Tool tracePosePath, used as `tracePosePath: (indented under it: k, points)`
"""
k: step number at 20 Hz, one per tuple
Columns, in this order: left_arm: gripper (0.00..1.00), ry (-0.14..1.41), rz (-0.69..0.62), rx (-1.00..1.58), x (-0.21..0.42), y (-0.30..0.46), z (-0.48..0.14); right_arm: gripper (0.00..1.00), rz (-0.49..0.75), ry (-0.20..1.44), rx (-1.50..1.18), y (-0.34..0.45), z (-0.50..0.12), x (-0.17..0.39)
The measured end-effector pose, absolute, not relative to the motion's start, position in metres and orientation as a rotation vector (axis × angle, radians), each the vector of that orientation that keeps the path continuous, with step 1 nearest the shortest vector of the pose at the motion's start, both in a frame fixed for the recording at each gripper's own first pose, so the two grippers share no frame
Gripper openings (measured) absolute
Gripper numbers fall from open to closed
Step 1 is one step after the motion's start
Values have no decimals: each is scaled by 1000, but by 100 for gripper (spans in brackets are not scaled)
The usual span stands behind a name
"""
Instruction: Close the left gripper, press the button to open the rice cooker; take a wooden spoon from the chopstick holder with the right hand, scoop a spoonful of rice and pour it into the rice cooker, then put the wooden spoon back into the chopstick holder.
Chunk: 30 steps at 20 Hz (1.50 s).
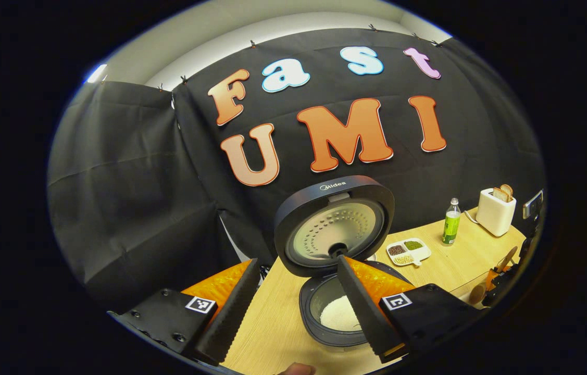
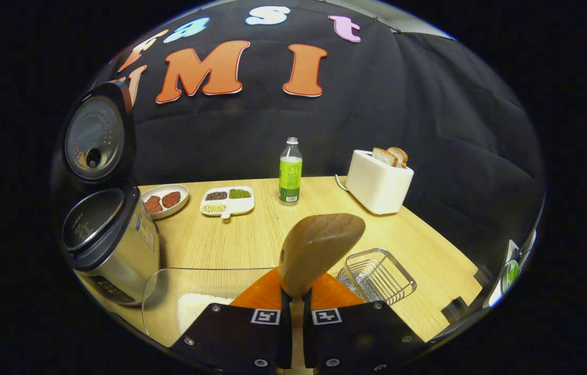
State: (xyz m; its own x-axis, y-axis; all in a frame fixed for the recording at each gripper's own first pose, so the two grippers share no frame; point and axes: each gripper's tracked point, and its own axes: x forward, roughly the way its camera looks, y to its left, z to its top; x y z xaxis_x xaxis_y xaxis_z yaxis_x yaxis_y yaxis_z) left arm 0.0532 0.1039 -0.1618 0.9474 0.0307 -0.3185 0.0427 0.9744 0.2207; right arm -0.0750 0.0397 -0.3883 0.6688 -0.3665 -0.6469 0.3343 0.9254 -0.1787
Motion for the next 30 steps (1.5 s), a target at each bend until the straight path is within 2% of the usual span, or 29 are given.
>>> tracePosePath:
  k: [1, 2, 4, 5, 6, 7, 8, 9, 10, 17, 18, 19, 24, 25, 26, 27, 30]
  points:
    - [93, 332, -10, 226, 55, 103, -164, 8, -385, 742, -54, 43, -393, -78]
    - [100, 340, -12, 223, 55, 103, -167, 8, -387, 730, -69, 43, -392, -77]
    - [100, 351, -11, 220, 57, 104, -170, 8, -393, 745, -27, 53, -395, -79]
    - [93, 356, -10, 218, 58, 104, -171, 8, -393, 734, 23, 59, -395, -77]
    - [93, 362, -9, 216, 58, 105, -174, 8, -393, 756, 63, 64, -397, -77]
    - [100, 367, -8, 217, 59, 105, -175, 8, -394, 761, 105, 70, -398, -75]
    - [93, 368, -3, 219, 59, 108, -177, 8, -393, 771, 158, 77, -400, -75]
    - [100, 371, -2, 220, 59, 110, -177, 8, -387, 771, 208, 86, -401, -71]
    - [93, 373, -1, 221, 59, 112, -178, 8, -377, 782, 236, 93, -402, -71]
    - [93, 387, 12, 239, 66, 133, -184, 8, -351, 878, 506, 108, -415, -71]
    - [100, 383, 15, 243, 68, 135, -182, 8, -349, 890, 544, 107, -416, -73]
    - [100, 374, 15, 248, 70, 135, -180, 8, -348, 892, 559, 105, -417, -73]
    - [100, 359, 16, 261, 70, 137, -175, 8, -208, 883, 420, 124, -406, -67]
    - [93, 366, 18, 259, 67, 138, -178, 8, -170, 866, 351, 129, -403, -65]
    - [93, 374, 20, 256, 66, 139, -180, 8, -125, 853, 265, 135, -400, -65]
    - [100, 379, 24, 253, 66, 140, -180, 8, -91, 841, 201, 143, -398, -64]
    - [100, 378, 30, 256, 64, 142, -177, 8, -62, 823, 146, 154, -398, -65]
